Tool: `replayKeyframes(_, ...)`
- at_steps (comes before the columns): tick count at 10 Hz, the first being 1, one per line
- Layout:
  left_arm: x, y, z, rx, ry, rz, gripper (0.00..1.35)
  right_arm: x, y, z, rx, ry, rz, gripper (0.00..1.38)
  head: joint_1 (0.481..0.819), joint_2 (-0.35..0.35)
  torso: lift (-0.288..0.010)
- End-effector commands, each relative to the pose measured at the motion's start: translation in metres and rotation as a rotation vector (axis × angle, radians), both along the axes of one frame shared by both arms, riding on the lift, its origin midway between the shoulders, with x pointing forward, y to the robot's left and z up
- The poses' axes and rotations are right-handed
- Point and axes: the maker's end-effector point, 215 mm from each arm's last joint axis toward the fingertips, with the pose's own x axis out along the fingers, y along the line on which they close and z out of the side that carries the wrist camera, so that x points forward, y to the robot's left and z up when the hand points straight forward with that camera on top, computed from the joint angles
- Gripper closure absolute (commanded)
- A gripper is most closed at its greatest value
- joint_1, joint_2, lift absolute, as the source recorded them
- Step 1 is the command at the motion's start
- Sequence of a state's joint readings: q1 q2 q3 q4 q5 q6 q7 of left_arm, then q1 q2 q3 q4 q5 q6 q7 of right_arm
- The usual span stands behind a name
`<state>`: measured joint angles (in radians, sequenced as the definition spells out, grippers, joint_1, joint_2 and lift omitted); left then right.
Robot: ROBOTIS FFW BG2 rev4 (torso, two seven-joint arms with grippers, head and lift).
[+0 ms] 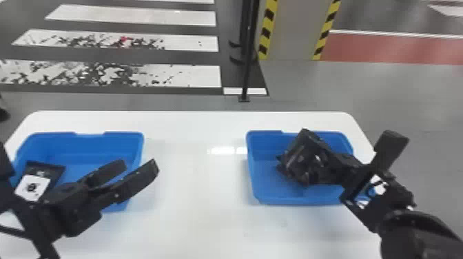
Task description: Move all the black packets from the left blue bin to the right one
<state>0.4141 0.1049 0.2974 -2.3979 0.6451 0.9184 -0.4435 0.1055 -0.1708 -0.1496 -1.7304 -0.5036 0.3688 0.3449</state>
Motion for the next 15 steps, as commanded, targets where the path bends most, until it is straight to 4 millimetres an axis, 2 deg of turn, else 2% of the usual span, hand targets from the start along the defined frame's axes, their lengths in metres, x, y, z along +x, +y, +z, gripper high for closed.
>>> replayKeyframes(1, -0.003, 0.023, -0.003, 0.02, 0.006, 0.052, 0.18, -0.003, -0.028, -0.018, -0.045, 0.054, -0.038, 1.09, 0.695, -0.093, -0.138)
replayKeyframes(2, -0.004, 0.039, -0.004, 0.039, 0.007, 0.086, 0.18, -0.004, -0.033, -0.02, -0.056, 0.055, -0.048, 0.64, 0.695, -0.102, -0.138)
replayKeyframes(3, -0.003, 0.061, -0.007, 0.074, 0.012, 0.131, 0.18, -0.011, -0.036, -0.006, -0.081, 0.008, -0.061, 0.17, 0.695, -0.098, -0.138)
replayKeyframes(4, -0.002, 0.077, -0.01, 0.102, 0.018, 0.16, 0.18, -0.024, -0.035, 0.019, -0.128, -0.06, -0.08, 0.05, 0.695, -0.091, -0.138)
replayKeyframes(5, -0.002, 0.098, -0.015, 0.143, 0.036, 0.198, 0.17, -0.047, -0.031, 0.041, -0.169, -0.129, -0.099, 0.13, 0.695, -0.072, -0.138)
replayKeyframes(6, -0.009, 0.107, -0.029, 0.156, 0.093, 0.207, 0.17, -0.072, -0.021, 0.044, -0.163, -0.134, -0.099, 0.16, 0.695, -0.05, -0.138)
replayKeyframes(8, -0.01, 0.137, -0.039, 0.228, 0.123, 0.269, 0.18, -0.113, -0.014, 0.057, -0.168, -0.168, -0.136, 0.16, 0.695, 0.002, -0.138)
replayKeyframes(9, -0.009, 0.155, -0.045, 0.26, 0.139, 0.304, 0.18, -0.131, -0.001, 0.058, -0.152, -0.173, -0.14, 0.17, 0.695, 0.03, -0.138)
replayKeyframes(10, -0.001, 0.17, -0.049, 0.281, 0.147, 0.334, 0.18, -0.152, 0.013, 0.057, -0.135, -0.162, -0.14, 0.17, 0.695, 0.049, -0.138)
replayKeyframes(12, 0.023, 0.197, -0.056, 0.3, 0.158, 0.387, 0.18, -0.179, 0.026, 0.05, -0.12, -0.132, -0.133, 0.17, 0.695, 0.14, -0.138)
replayKeyframes(14, 0.051, 0.221, -0.063, 0.309, 0.173, 0.439, 0.18, -0.196, 0.035, 0.042, -0.093, -0.096, -0.126, 0.17, 0.695, 0.203, -0.138)
replayKeyframes(15, 0.063, 0.226, -0.069, 0.317, 0.193, 0.445, 0.18, -0.201, 0.038, 0.036, -0.078, -0.078, -0.123, 0.17, 0.695, 0.226, -0.138)
